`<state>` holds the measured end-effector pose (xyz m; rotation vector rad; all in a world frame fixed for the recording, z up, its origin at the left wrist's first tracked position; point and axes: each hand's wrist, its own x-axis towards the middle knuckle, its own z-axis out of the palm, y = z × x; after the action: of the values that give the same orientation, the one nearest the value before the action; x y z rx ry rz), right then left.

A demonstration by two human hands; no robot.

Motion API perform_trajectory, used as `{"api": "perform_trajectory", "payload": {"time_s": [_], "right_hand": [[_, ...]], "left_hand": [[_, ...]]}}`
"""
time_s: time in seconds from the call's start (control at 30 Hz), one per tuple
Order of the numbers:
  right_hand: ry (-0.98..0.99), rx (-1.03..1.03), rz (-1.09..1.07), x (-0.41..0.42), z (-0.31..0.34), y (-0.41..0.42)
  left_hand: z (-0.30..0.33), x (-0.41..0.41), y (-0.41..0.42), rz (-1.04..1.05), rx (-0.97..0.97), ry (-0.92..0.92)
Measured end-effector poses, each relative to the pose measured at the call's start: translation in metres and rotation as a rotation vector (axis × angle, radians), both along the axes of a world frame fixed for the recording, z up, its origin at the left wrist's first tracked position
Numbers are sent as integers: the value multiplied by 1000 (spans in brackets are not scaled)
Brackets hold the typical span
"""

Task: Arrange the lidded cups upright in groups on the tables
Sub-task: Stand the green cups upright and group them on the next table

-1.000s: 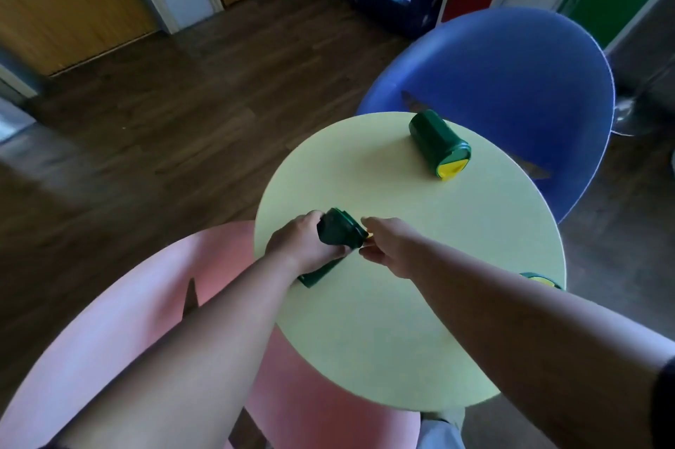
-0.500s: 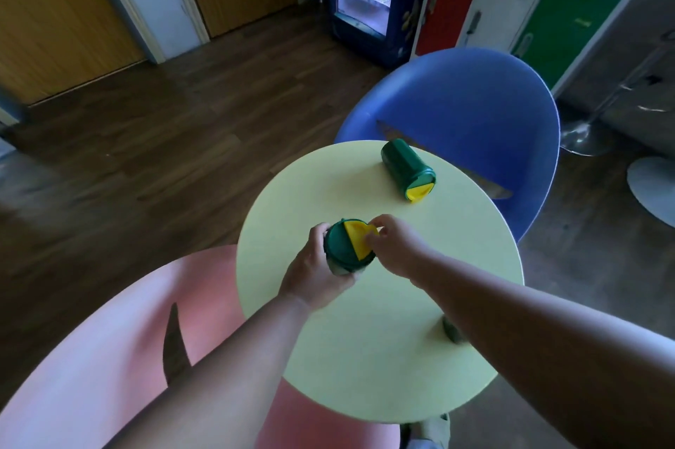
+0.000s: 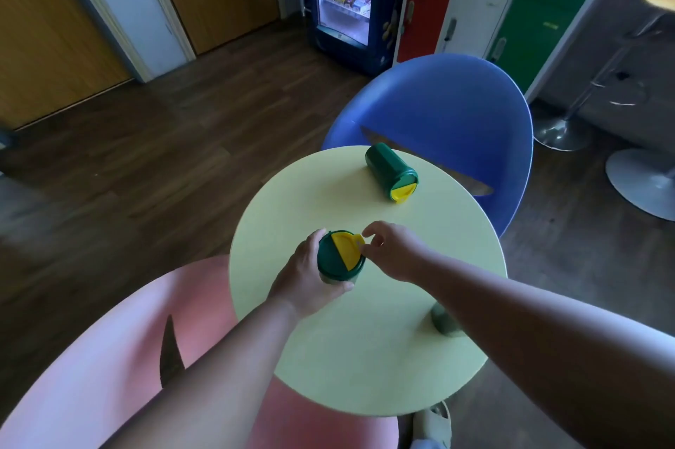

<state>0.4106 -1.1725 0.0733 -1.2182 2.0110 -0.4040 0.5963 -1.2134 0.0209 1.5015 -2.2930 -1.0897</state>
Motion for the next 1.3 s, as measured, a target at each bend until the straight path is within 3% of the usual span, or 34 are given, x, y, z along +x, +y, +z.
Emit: {"api": "perform_trajectory", "payload": {"time_s": [0.13, 0.27, 0.37, 0.47, 0.7, 0.9, 1.1, 1.3], "right_hand": [[134, -28, 70, -24, 20, 16], [199, -65, 87, -59, 27, 37], [208, -74, 158, -85, 25, 54], [205, -59, 255, -109, 21, 68], [156, -24, 428, -158, 2, 91], [21, 144, 502, -169, -8, 97], [-36, 104, 447, -162, -16, 97], [-56, 53, 411, -140, -19, 77]], "left_hand": [[17, -1, -1, -68, -235, -99], [35, -20, 21, -169, -564, 47], [43, -44, 53, -275, -467, 92], [43, -72, 82, -341, -303, -45], [21, -124, 139, -239, -156, -189], [18, -152, 153, -121, -170, -250], [27, -156, 152, -107, -289, -394], [35, -136, 126, -112, -366, -427]]}}
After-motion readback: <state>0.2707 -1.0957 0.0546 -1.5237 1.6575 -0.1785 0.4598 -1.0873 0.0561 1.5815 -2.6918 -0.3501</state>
